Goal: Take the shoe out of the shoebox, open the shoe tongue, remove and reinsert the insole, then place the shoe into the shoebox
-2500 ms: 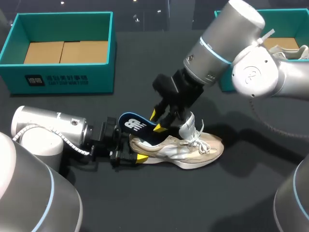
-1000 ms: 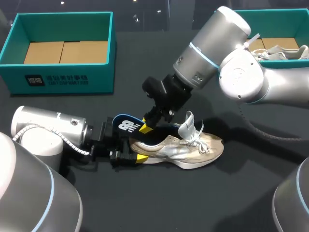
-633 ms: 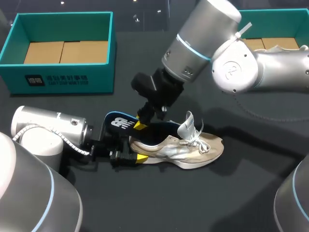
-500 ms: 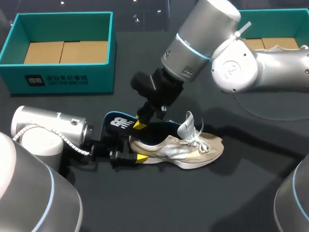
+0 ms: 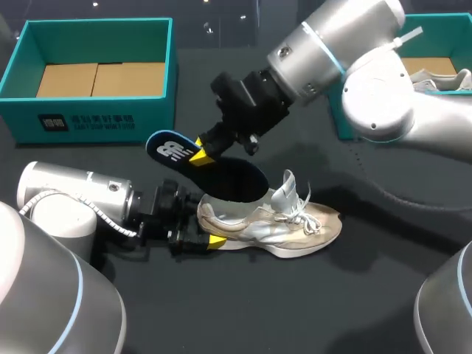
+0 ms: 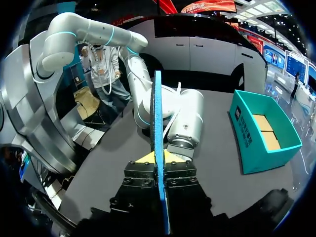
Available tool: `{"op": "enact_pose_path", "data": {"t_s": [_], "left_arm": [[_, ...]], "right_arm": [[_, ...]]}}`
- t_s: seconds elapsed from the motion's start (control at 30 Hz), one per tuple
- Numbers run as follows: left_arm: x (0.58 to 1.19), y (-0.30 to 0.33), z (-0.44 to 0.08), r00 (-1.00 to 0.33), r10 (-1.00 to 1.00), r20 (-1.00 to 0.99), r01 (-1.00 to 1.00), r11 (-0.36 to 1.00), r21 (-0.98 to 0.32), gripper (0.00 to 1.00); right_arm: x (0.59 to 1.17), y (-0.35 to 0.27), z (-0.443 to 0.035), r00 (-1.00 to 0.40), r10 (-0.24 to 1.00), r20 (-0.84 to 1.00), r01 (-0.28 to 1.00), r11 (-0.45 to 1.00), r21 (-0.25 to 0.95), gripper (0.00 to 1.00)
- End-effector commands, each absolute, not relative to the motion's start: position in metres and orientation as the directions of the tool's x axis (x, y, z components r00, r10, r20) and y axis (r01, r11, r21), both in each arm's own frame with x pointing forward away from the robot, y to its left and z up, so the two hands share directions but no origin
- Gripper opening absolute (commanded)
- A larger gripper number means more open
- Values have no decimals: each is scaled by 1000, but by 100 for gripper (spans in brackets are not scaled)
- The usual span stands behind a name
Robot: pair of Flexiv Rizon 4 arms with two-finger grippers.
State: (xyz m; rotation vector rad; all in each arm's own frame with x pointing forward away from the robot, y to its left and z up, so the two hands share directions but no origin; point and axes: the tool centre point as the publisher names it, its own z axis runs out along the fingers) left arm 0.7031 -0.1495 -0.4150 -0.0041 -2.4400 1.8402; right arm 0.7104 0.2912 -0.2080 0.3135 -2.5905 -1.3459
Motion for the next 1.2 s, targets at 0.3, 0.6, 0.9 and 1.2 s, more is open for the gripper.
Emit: {"op": "enact_pose_path", "data": {"t_s": [0.3, 0.6, 0.9, 1.2], "left_arm": [[702, -149, -415, -996, 52, 66, -49, 276, -960, 0], [702, -149, -415, -996, 52, 66, -49, 276, -960, 0], [702, -149, -415, -996, 52, 66, -49, 276, -960, 0], [702, -149, -415, -996, 52, 66, -49, 276, -960, 0]], "right_arm": [[689, 271, -174, -960, -279, 30, -70, 340, 938, 0], [661, 252, -105, -958, -253, 133, 50, 309, 950, 0], [661, 252, -105, -958, -253, 133, 50, 309, 950, 0], [633, 227, -100, -973, -164, 162, 120, 240, 963, 0]]}}
